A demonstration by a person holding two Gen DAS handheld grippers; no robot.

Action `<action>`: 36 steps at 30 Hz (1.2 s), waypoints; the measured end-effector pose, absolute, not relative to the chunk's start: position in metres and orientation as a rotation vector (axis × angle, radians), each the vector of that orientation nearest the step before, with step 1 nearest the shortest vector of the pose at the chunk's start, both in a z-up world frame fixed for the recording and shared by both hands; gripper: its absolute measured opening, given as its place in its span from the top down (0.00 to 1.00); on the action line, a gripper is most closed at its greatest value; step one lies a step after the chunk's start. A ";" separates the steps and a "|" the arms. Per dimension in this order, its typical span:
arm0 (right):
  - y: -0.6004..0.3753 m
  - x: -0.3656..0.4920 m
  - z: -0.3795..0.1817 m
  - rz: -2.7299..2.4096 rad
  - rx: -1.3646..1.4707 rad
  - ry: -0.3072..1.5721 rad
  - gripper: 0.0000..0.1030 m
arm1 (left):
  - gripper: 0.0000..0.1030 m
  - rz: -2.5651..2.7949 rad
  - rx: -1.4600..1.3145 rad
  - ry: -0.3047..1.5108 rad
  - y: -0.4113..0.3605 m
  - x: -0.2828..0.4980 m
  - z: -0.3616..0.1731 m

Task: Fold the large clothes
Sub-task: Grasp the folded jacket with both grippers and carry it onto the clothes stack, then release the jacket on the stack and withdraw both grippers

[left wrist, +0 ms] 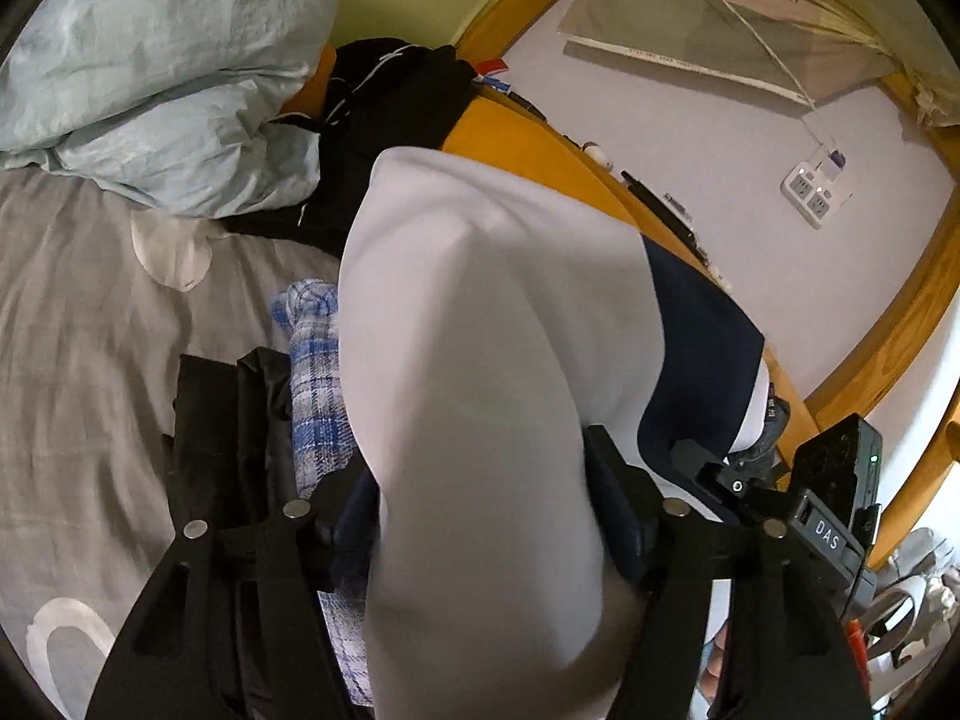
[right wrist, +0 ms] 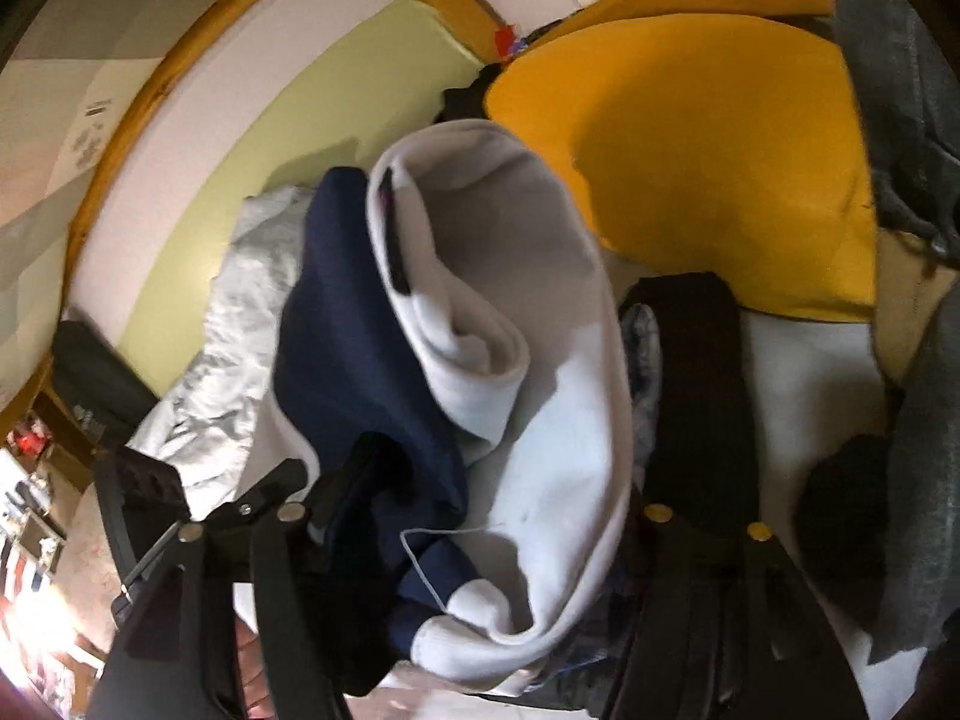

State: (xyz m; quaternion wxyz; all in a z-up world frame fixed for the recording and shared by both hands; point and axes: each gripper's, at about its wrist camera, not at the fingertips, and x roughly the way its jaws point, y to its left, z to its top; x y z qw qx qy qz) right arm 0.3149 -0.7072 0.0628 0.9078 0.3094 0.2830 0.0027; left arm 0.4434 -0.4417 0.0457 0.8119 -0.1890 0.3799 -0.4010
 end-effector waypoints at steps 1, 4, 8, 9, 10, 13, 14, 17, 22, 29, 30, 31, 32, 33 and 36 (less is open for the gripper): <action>-0.709 0.314 0.062 -0.018 0.618 0.592 0.31 | 0.32 -0.843 -0.385 0.809 -0.444 0.445 0.043; -0.703 0.314 0.067 -0.042 0.576 0.598 0.27 | 0.15 -0.776 -0.314 0.815 -0.444 0.446 0.051; -0.695 0.302 0.082 -0.076 0.495 0.547 0.25 | 0.14 -0.713 -0.150 0.656 -0.430 0.422 0.079; -0.687 0.295 0.092 -0.118 0.438 0.517 0.23 | 0.14 -0.702 -0.124 0.612 -0.424 0.412 0.087; -0.683 0.289 0.096 -0.145 0.403 0.494 0.21 | 0.14 -0.698 -0.105 0.574 -0.418 0.402 0.094; -0.656 0.267 0.123 -0.229 0.288 0.383 0.09 | 0.05 -0.629 -0.030 0.433 -0.398 0.368 0.117; -0.647 0.257 0.129 -0.235 0.264 0.350 0.08 | 0.00 -0.585 0.013 0.378 -0.393 0.355 0.124; -0.623 0.226 0.133 -0.225 0.233 0.286 0.00 | 0.00 -0.527 0.101 0.257 -0.375 0.320 0.130; -0.570 0.188 0.115 -0.241 0.139 0.210 0.00 | 0.00 -0.540 0.059 0.166 -0.337 0.273 0.109; -0.542 0.176 0.054 -0.300 0.034 0.211 0.00 | 0.00 -0.488 0.077 0.165 -0.312 0.250 0.047; -0.542 0.178 0.046 -0.309 0.032 0.216 0.00 | 0.00 -0.487 0.091 0.181 -0.314 0.251 0.037; -0.542 0.177 0.038 -0.311 0.038 0.219 0.00 | 0.00 -0.478 0.104 0.191 -0.314 0.252 0.028; -0.542 0.177 0.032 -0.315 0.041 0.221 0.00 | 0.00 -0.464 0.109 0.191 -0.314 0.254 0.019; -0.542 0.178 0.024 -0.320 0.037 0.224 0.00 | 0.00 -0.450 0.105 0.192 -0.314 0.256 0.011; -0.546 0.185 0.016 -0.319 0.044 0.261 0.00 | 0.00 -0.417 0.128 0.222 -0.321 0.260 0.001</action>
